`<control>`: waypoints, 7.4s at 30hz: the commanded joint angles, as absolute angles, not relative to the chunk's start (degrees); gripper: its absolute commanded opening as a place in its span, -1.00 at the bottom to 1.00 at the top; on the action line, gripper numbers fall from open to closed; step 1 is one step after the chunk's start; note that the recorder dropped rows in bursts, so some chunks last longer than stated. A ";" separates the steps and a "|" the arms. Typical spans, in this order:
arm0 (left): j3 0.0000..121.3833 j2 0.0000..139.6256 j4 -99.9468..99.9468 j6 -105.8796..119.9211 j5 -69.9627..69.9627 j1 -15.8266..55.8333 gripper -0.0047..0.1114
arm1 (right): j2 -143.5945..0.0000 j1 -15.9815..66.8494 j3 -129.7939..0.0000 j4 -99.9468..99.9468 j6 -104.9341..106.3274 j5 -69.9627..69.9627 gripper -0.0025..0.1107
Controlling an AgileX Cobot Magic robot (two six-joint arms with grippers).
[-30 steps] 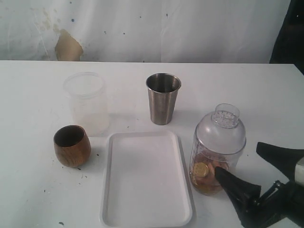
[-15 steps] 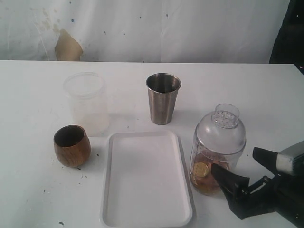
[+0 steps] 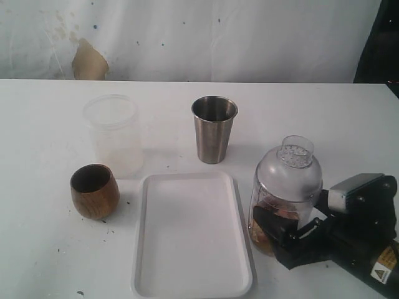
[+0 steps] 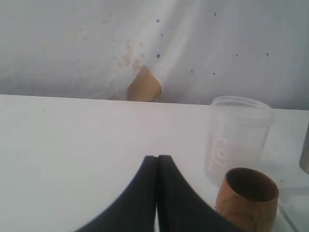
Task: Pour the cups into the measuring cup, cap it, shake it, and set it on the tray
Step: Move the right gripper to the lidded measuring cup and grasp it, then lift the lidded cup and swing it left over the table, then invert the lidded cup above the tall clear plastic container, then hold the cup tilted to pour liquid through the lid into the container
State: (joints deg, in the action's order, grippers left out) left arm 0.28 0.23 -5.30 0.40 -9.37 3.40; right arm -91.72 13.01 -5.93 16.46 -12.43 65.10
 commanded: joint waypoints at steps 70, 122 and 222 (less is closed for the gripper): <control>0.00 0.00 -5.09 0.00 -7.17 3.59 -0.92 | -80.03 17.76 -27.90 20.83 -19.65 49.66 -0.96; 0.00 0.00 -5.09 0.00 -7.17 3.59 -0.92 | -93.73 26.08 -68.88 27.36 -18.47 -16.62 -0.96; 0.00 0.00 -5.09 0.00 -7.17 3.59 -0.92 | -111.72 56.57 -85.26 99.95 9.00 -69.96 -0.96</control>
State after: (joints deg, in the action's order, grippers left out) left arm 0.28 0.23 -5.30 0.00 -7.77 3.40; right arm -113.01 56.47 -85.04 97.09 8.78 -68.00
